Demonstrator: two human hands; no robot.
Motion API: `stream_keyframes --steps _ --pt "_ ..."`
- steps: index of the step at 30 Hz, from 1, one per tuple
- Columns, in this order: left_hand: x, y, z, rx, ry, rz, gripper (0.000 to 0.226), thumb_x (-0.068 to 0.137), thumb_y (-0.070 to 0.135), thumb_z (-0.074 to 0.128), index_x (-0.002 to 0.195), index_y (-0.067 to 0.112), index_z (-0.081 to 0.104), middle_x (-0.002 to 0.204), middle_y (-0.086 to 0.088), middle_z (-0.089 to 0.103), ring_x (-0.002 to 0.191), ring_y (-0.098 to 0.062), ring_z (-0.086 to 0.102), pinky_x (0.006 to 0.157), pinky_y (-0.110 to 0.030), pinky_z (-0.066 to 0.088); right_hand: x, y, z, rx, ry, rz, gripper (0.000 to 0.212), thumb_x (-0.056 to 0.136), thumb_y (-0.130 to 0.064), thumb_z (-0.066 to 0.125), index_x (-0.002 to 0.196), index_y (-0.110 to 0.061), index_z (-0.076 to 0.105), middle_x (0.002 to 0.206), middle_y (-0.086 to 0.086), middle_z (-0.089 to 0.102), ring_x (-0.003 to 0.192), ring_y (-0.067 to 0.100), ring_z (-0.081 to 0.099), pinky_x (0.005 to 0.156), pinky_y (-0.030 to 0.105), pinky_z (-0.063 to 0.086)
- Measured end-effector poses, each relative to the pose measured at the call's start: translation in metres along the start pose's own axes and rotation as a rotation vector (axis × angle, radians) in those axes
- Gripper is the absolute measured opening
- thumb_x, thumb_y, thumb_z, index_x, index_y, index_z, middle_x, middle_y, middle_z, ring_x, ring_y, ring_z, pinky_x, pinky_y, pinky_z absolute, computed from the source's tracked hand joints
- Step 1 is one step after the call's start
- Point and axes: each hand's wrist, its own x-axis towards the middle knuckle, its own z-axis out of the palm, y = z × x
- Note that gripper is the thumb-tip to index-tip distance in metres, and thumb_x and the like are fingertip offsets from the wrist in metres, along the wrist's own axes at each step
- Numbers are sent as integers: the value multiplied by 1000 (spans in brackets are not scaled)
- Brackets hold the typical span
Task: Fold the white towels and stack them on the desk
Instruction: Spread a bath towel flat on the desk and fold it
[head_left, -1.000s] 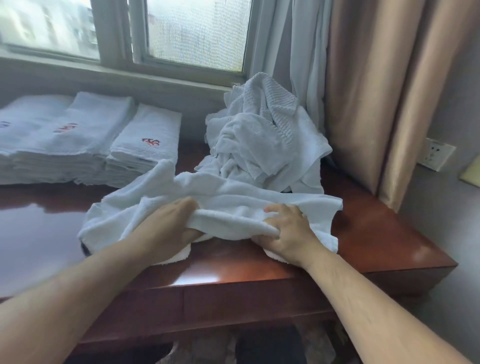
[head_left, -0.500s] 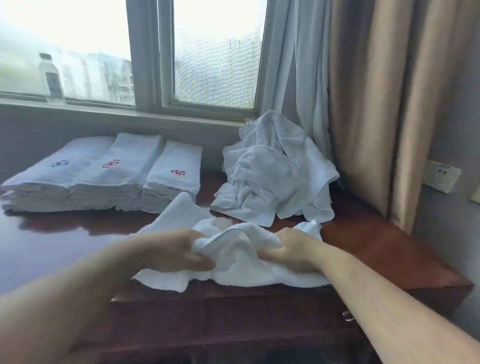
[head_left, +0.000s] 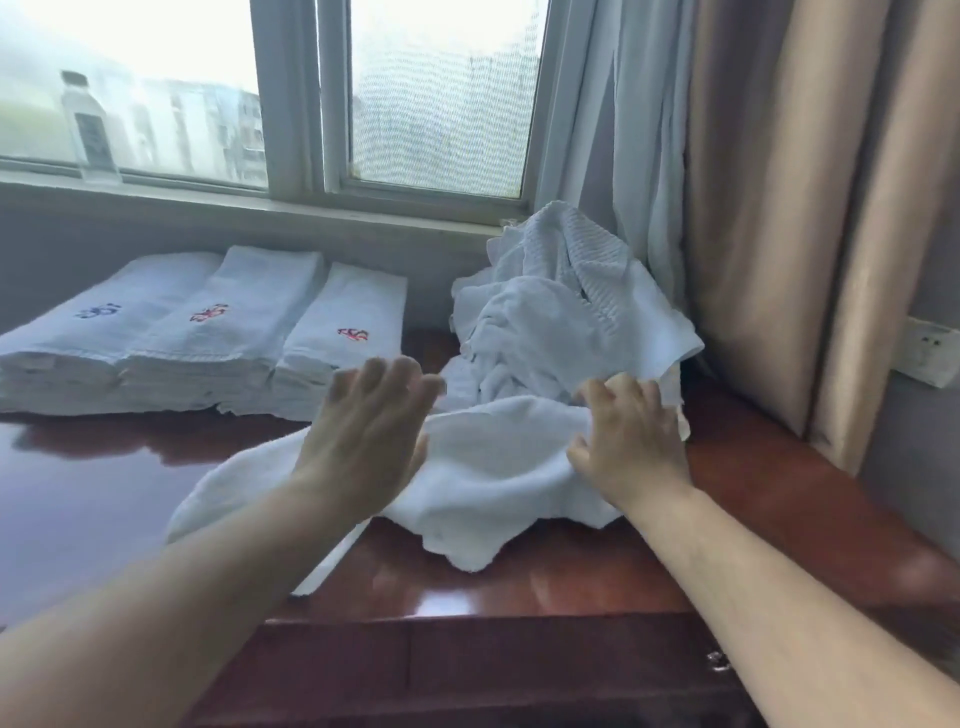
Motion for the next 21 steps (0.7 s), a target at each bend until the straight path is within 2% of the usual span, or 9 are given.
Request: stream_keyframes --steps 2,4,6,9,11,12,17,19,21 --pt "-15 13 2 -136 -198 -18 14 89 35 63 98 24 63 97 4 61 83 -25 63 71 -41 52 -20 -11 12 226 108 -148 11 79 -21 71 86 -14 65 84 2 57 83 29 56 67 36 43" --pt "-27 17 6 -186 -361 -121 21 95 39 44 92 26 60 91 6 64 83 -22 64 71 -39 53 -30 -24 16 410 -67 -174 16 86 -26 63 72 -20 57 73 -6 54 76 22 55 65 33 41" --pt "-33 10 8 -101 -389 -169 26 94 41 38 99 26 59 100 5 61 97 -21 60 83 -39 50 -32 -37 25 351 -282 -126 25 94 -40 48 79 -22 59 89 -3 61 94 23 57 78 36 44" --pt "-38 -11 13 140 -540 -218 46 86 44 45 131 32 42 140 2 39 134 -27 35 110 -51 29 -27 -45 29 35 -507 38 49 98 -48 33 122 -17 62 127 7 60 120 31 51 101 44 36" --pt "-42 -26 10 185 -641 -306 74 81 34 55 145 35 17 156 -1 12 143 -32 17 112 -64 19 -21 -53 29 -44 -588 156 49 96 -41 35 130 -14 58 133 10 60 121 32 52 102 46 33" --pt "-44 -33 7 146 -660 -354 79 80 27 58 144 36 12 154 -1 9 140 -34 22 108 -64 28 -18 -58 29 -52 -587 161 48 95 -39 36 129 -14 58 133 11 60 120 33 52 102 46 34" --pt "-41 -65 -4 -347 -669 -398 73 83 7 55 147 32 28 136 -9 53 112 -32 57 92 -43 50 -25 -95 34 543 -570 -265 67 95 -63 50 149 -25 42 155 -4 40 144 17 32 119 39 26" --pt "-37 -78 -15 -735 -673 -613 61 76 11 60 133 31 49 112 -8 67 90 -29 66 68 -41 54 -29 -103 37 496 -591 -306 88 83 -69 63 155 -28 33 156 -5 37 146 17 30 119 40 27" --pt "-38 -89 -20 -1212 -687 -798 45 67 10 62 111 17 63 95 -9 66 72 -21 65 56 -30 49 -27 -106 36 481 -496 -281 70 82 -59 71 141 -30 47 139 -5 54 131 20 48 108 39 40"
